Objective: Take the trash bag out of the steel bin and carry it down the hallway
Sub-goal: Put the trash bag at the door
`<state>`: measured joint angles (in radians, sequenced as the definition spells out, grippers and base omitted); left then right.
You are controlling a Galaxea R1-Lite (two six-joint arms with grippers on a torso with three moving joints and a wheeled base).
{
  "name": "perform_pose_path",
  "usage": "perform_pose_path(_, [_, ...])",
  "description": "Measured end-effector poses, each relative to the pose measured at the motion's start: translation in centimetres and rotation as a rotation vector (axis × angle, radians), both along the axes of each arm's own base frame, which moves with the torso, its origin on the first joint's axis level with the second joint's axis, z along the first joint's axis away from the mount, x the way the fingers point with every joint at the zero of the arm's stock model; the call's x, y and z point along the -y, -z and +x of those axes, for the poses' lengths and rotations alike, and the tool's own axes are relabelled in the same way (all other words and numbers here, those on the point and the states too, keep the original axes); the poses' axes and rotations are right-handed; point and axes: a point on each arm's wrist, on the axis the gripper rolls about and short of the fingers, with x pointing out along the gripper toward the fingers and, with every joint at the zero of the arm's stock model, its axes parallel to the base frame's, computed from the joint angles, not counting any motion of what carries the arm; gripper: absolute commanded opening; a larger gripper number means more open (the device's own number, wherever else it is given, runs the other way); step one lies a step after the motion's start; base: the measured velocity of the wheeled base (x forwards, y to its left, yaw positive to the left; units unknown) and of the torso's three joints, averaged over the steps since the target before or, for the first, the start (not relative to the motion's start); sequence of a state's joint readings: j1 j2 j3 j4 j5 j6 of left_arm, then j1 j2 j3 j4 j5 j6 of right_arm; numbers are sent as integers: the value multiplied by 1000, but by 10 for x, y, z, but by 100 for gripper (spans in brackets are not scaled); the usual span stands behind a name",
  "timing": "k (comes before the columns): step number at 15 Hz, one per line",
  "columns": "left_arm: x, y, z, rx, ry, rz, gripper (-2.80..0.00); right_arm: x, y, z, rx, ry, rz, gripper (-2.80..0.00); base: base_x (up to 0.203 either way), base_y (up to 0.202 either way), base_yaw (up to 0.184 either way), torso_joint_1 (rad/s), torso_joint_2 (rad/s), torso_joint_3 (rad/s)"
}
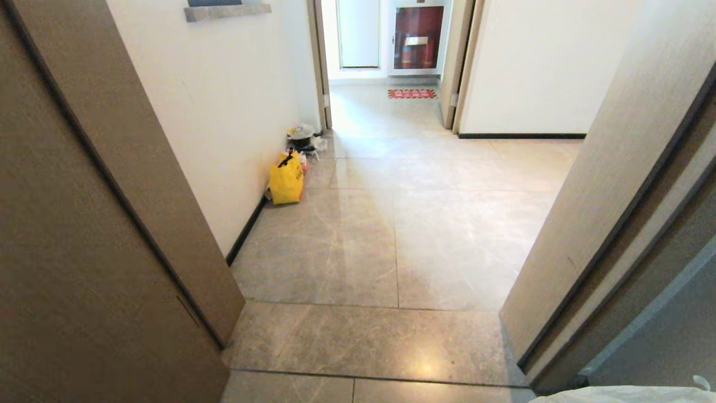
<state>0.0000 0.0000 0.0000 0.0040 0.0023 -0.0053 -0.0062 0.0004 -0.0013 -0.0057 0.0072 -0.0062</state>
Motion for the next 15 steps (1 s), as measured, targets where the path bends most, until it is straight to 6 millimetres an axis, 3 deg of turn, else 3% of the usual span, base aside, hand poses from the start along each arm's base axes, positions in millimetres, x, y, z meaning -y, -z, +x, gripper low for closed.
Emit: perform_pose_path(15, [0, 0, 0, -1, 0, -1, -280, 0, 0, 0, 0, 0, 0, -280, 192, 0, 1, 3, 3, 4])
